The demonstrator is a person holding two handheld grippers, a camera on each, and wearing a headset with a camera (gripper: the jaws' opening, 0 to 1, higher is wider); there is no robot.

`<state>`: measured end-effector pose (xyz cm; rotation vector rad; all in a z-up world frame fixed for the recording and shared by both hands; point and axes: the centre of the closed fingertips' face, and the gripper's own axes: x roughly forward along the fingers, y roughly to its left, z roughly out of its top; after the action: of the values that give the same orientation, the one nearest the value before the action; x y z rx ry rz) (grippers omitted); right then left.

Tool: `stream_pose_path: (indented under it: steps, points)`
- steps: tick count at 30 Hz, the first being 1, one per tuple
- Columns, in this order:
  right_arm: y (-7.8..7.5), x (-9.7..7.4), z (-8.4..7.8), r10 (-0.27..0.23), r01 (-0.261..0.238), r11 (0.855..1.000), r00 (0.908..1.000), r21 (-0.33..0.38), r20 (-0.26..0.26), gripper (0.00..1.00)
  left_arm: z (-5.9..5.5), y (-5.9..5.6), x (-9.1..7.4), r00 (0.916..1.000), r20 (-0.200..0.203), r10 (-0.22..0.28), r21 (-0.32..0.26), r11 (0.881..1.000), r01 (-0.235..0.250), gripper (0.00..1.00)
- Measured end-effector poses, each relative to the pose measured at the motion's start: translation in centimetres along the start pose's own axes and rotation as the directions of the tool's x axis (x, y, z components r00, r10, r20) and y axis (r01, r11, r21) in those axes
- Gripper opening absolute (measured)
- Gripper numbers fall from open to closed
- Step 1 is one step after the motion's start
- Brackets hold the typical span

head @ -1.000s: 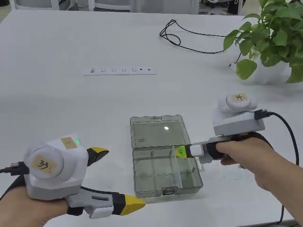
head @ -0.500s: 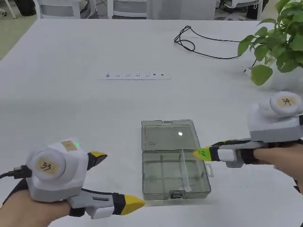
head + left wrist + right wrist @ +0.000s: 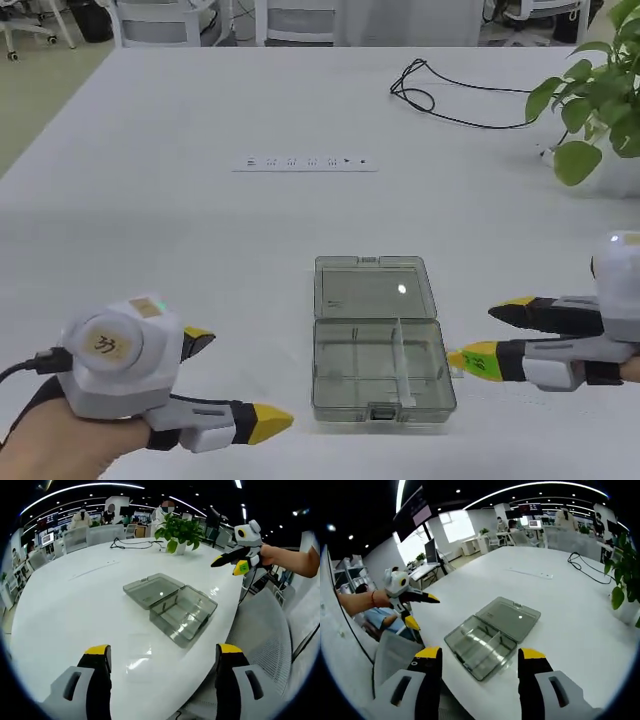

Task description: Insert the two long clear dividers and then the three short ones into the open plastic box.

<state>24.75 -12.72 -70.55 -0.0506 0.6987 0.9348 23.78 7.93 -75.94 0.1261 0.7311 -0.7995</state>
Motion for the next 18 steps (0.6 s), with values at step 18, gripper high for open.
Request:
stream_pose_path:
  steps: [18]
  points:
    - [-0.1, -0.8, -3.2, 0.091, -0.082, 0.973, 0.9955, -0.214, 0.028, 0.81, -2.8, 2.2, 1.3, 0.9879, -0.126, 0.091, -0.043, 0.994, -0.097, 0.75]
